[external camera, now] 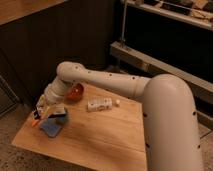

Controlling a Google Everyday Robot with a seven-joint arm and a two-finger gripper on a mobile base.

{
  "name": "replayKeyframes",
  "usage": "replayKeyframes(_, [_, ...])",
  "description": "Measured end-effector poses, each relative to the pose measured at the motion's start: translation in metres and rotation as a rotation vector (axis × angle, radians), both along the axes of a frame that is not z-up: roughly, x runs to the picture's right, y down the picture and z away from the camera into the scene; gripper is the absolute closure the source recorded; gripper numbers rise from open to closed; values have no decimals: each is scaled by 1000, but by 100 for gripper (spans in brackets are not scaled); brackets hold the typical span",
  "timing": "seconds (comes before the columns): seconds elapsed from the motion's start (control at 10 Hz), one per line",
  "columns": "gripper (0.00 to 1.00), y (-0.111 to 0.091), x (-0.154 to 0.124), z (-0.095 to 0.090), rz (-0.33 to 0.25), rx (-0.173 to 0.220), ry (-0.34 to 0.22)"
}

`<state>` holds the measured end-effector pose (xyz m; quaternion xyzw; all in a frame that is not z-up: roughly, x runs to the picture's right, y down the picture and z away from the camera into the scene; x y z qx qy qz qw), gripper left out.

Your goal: Place the eraser in the ceramic cup

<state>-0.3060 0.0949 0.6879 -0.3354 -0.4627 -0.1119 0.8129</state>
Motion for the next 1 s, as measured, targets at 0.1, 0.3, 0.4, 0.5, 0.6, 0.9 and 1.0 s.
replayKeyframes(0.1, [70,2,0,2,6,-4,-9])
replayKeyframes(0.3, [70,5,-3,7,11,-8,-28])
replayKeyframes(0.4, [70,7,-4,8,11,-7,-36])
replayKeyframes(0.5, [70,8,-5,10,10,-5,-43])
replayKeyframes(0.6, [70,8,-6,13,9,-1,-48])
replayKeyframes(0.9, [70,6,-8,18,7,18,-65])
replayKeyframes(1.0, [70,5,-9,20,6,22,-69])
